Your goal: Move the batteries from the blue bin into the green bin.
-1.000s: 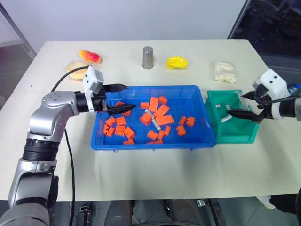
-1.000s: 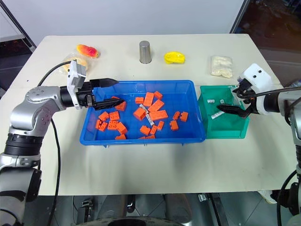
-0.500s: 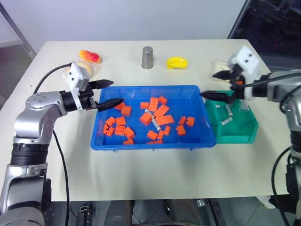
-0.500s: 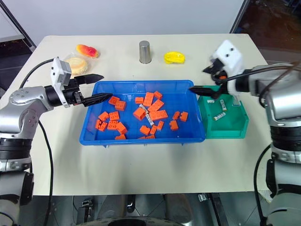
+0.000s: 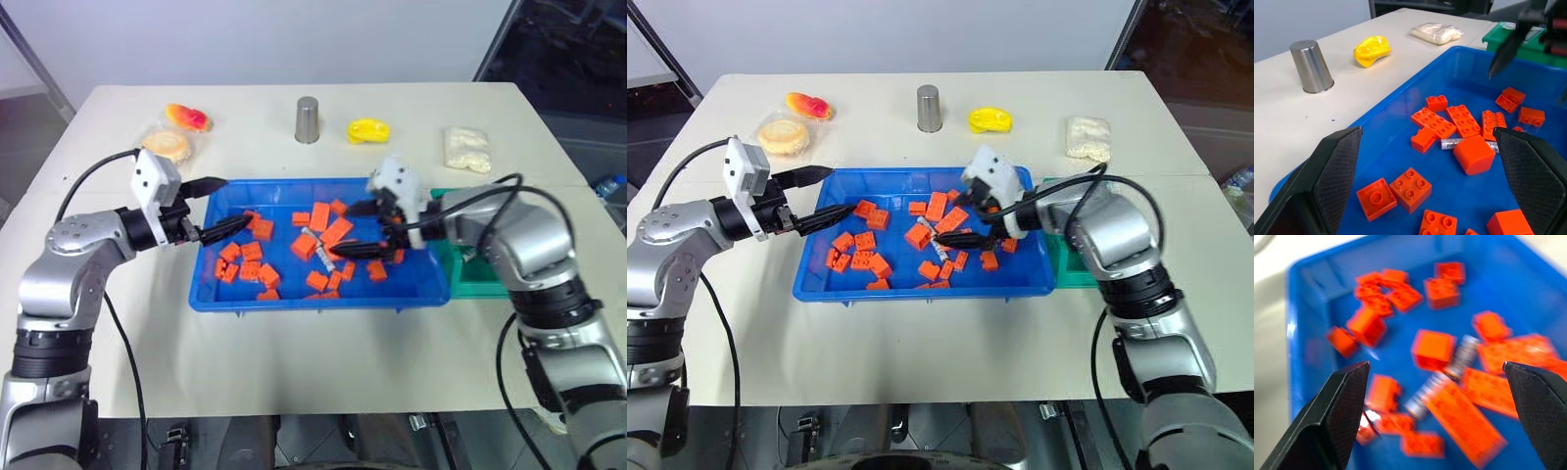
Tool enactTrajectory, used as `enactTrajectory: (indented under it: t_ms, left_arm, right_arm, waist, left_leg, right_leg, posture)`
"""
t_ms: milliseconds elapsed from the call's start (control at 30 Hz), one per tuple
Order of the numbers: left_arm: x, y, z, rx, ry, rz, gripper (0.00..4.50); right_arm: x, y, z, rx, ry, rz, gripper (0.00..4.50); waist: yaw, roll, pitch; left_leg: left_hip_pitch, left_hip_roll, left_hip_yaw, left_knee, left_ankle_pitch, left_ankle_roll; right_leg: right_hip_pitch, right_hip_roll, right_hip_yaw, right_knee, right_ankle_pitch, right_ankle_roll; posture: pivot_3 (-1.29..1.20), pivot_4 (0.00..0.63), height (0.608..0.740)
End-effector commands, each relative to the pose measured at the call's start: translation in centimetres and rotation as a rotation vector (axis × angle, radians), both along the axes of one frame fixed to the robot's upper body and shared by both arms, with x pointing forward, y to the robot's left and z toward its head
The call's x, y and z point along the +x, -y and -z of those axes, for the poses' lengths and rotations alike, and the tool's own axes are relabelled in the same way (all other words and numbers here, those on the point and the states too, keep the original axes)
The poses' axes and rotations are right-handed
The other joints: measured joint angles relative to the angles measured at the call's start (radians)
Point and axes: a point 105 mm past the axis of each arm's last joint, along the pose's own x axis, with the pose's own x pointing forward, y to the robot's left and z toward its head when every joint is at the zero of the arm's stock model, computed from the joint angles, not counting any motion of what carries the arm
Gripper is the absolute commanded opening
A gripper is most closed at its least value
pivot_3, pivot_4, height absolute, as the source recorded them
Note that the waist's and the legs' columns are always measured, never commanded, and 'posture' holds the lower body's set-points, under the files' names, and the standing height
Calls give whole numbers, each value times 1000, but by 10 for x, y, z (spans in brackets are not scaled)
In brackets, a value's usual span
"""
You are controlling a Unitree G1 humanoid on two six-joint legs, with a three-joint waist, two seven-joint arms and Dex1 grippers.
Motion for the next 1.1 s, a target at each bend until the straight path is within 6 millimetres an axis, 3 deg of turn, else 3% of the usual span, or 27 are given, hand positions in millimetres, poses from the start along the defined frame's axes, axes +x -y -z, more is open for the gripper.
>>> enactTrajectory:
  t_ms: [33, 233, 467, 600, 733, 1100]
  left_arm:
    - [-6, -1, -11, -14, 47, -7, 4500]
    - [-8, -1, -9, -13, 38, -14, 4500]
    - [-9, 2, -3, 3, 32, -11, 4500]
    - [-8, 2, -3, 0, 36, -18, 4500]
    - [-8, 2, -4, -4, 42, -23, 4500]
    - [-8, 4, -3, -19, 50, -35, 4500]
  right_arm:
    - [-3, -6, 5, -35, 45, -27, 4477]
    - [-6, -7, 24, -172, 116, -114, 4477]
    - [-8, -25, 18, -55, -26, -120, 4477]
    - [-9, -22, 26, -75, -72, -122, 4477]
    - [6, -12, 39, -147, -67, -71, 4477]
    - [20, -4, 45, -199, -63, -52, 4477]
  waist:
    - [2, 0, 0]
    - [2, 0, 0]
    - [-1, -1, 0]
    - [4, -1, -1]
    - [2, -1, -1]
    - [-1, -1, -1]
  left_leg:
    - [0, 0, 0, 0, 0, 0]
    - [0, 0, 0, 1, 0, 0]
    - [1, 0, 0, 1, 0, 0]
    - [1, 0, 0, 2, 0, 0]
    - [1, -1, 0, 2, 0, 0]
    - [1, 0, 0, 2, 0, 0]
  right_leg:
    - [0, 0, 0, 0, 0, 0]
    - [0, -1, 0, 0, 0, 0]
    - [-1, 1, 0, 3, 0, 0]
    - [0, 0, 0, 4, 0, 0]
    - [0, 0, 0, 4, 0, 0]
    - [-1, 0, 0, 4, 0, 0]
  posture:
    - [0, 150, 740]
    - [0, 150, 740]
    - [0, 150, 740]
    - [0, 150, 740]
    - [0, 150, 740]
    - [0, 150, 740]
